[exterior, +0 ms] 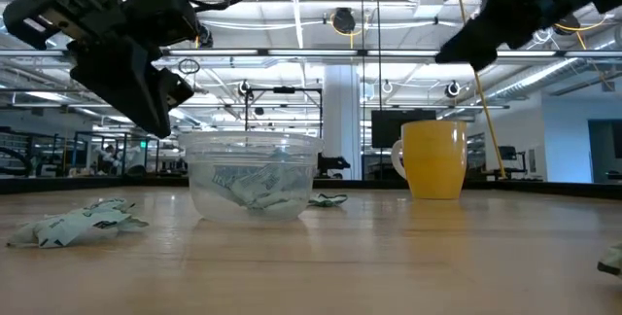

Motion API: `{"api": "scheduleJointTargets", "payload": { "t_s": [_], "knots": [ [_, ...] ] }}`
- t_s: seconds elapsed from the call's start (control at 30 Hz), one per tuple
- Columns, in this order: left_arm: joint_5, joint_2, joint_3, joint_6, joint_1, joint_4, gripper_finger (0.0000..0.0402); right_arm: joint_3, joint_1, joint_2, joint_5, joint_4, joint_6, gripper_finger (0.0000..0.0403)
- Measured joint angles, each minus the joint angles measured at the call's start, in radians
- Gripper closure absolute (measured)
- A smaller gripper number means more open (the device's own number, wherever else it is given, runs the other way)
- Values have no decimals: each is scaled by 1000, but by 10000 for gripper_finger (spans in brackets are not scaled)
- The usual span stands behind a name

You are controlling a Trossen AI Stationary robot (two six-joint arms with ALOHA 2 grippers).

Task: Pick and place items into bin
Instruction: Put the white stevia packet into the transparent bin

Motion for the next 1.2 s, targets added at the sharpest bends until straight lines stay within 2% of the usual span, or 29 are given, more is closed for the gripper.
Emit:
{"api": "scheduleJointTargets", "payload": {
  "t_s": [0.2,0.43,0.6,0.87,1.07,1.2],
  "knots": [
    [53,13,0,-38,0,16,314,-59,0,18,6,33,28,298],
    [85,68,-1,-78,-47,12,255,-152,1,18,6,298,28,298],
    [39,110,0,-40,-83,18,229,-254,1,18,6,494,28,298],
    [-10,190,0,-36,-86,26,227,-413,1,15,5,791,42,298],
    [-12,200,0,-43,-86,26,228,-415,1,10,3,748,43,298],
    [-7,200,0,-37,-86,24,257,-415,1,10,3,742,28,298]
  ]
}}
